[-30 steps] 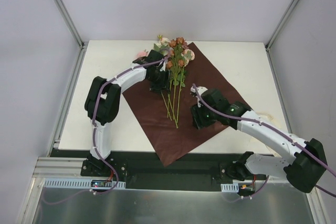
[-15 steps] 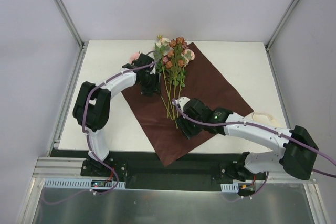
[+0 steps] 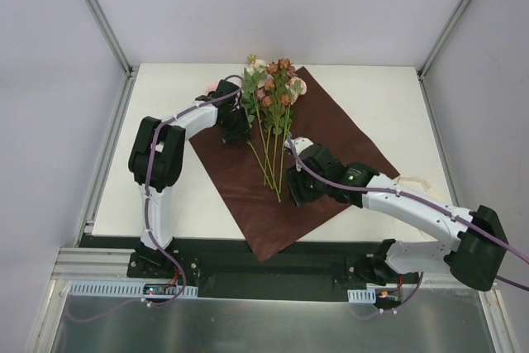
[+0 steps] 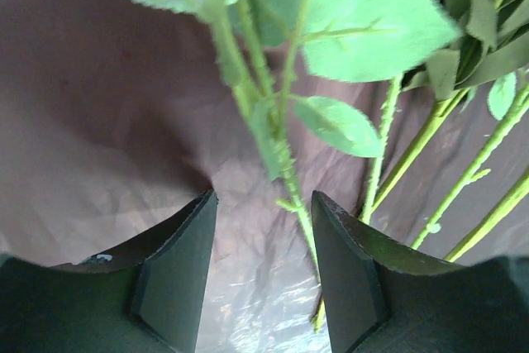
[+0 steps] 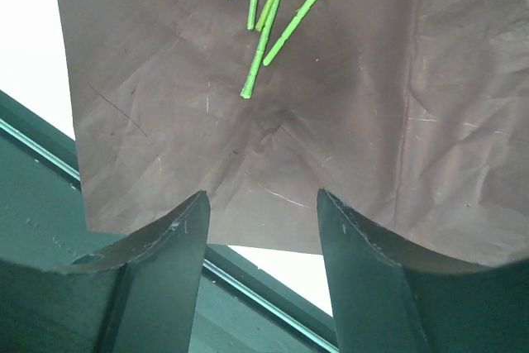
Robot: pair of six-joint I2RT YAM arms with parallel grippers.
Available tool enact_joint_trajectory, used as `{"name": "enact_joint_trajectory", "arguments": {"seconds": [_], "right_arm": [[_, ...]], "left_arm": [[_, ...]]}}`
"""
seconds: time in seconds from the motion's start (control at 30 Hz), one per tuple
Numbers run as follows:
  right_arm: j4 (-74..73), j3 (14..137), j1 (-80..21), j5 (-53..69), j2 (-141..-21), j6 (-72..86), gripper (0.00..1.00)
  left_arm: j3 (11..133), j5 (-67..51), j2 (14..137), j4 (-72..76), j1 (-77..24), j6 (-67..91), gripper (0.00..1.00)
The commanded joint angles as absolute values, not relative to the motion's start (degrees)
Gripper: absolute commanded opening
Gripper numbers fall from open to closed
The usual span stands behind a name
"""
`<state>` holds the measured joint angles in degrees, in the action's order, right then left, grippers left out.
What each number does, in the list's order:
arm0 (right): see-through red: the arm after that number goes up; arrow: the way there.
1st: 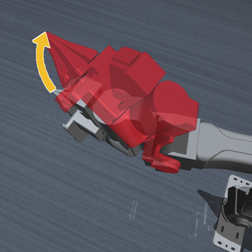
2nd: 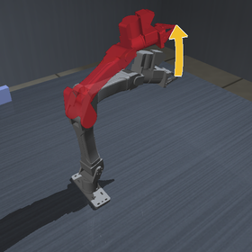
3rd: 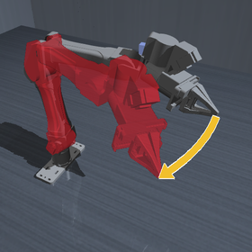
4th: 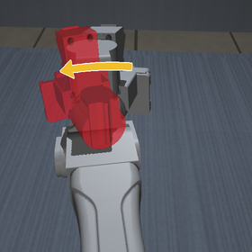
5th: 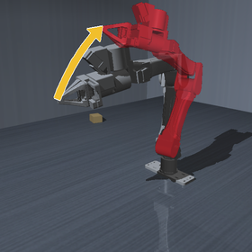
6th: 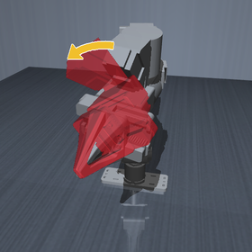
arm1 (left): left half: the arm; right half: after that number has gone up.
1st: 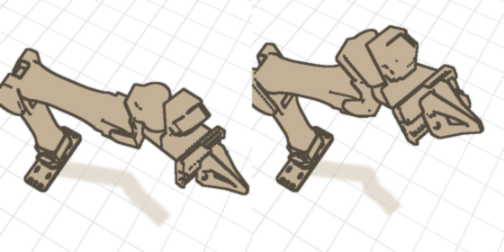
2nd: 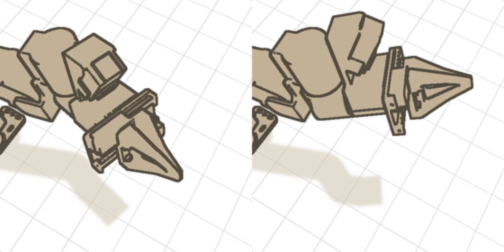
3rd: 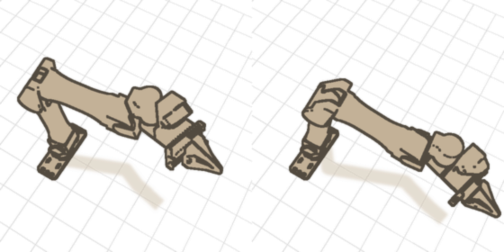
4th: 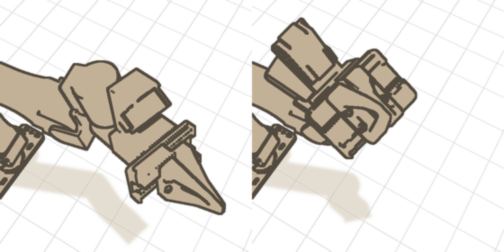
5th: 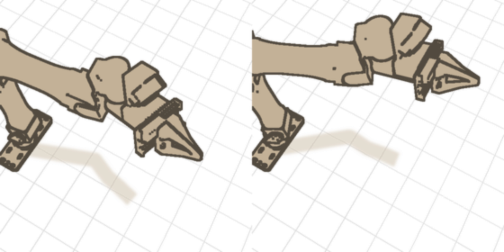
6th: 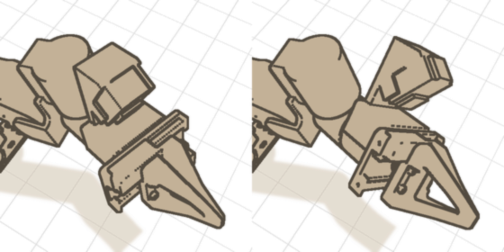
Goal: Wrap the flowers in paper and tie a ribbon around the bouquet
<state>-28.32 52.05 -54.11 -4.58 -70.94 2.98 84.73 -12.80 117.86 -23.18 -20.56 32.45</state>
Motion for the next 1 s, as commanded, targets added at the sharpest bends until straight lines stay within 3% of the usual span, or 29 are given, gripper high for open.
{"name": "enact_joint_trajectory", "arguments": {"seconds": [0.0,0.23,0.43,0.6,0.77,0.97], "right_arm": [[-29.97,52.29,-53.09,-6.33,-67.24,3.87,0.58],[-31.46,51.51,-52.91,-7.38,-65.04,2.90,0.57],[-32.25,50.10,-52.56,-8.26,-61.44,2.46,0.58],[-33.40,48.87,-51.86,-9.49,-56.18,1.93,0.59],[-34.71,47.55,-46.42,-9.85,-52.21,1.14,0.60],[-37.35,48.25,-36.40,-6.94,-49.57,0.62,0.60]], "left_arm": [[88.32,-9.93,119.53,-23.11,-22.67,35.07,0.49],[88.51,-6.95,121.02,-23.03,-23.55,38.05,0.33],[87.89,-3.00,118.40,-23.03,-23.64,37.10,0.01],[84.65,-1.66,108.14,-22.94,-23.82,31.30,0.00],[82.27,-10.53,96.88,-22.77,-27.14,24.53,0.00],[88.39,-19.93,98.07,-22.67,-34.09,20.48,0.00]]}}
